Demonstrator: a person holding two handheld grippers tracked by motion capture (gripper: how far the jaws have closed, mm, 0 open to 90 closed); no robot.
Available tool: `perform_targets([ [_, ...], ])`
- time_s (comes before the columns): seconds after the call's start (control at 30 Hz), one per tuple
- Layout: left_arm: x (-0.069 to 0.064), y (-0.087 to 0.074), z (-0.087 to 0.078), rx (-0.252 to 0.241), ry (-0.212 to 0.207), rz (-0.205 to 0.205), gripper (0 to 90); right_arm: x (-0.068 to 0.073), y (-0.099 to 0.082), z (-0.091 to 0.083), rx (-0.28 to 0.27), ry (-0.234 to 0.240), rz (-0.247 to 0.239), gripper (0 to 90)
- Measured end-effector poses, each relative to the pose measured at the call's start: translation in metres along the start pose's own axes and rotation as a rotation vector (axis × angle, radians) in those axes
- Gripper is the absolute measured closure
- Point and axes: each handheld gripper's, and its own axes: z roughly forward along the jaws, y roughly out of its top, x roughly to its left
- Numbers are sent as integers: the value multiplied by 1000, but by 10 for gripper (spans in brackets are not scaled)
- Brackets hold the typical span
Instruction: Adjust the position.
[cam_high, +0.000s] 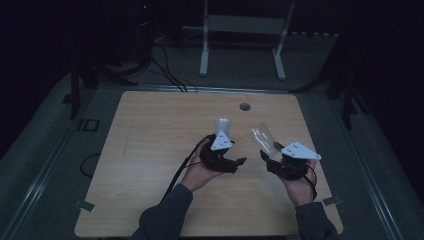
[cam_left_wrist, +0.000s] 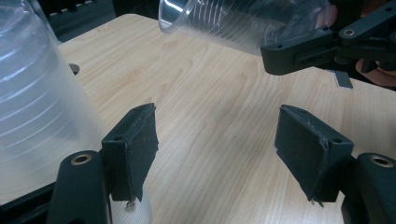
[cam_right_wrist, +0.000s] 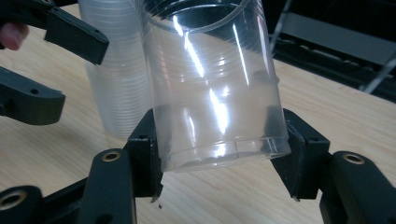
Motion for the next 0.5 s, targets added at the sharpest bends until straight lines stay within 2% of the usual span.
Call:
perform_targets([
  [0.2,0,2,0,-9,-1,-15,295,3,-1,-1,-18,-24,-10,418],
  [0.5,2,9,-5,-51,-27,-75,295,5,-2,-2,-55,-45,3,418],
])
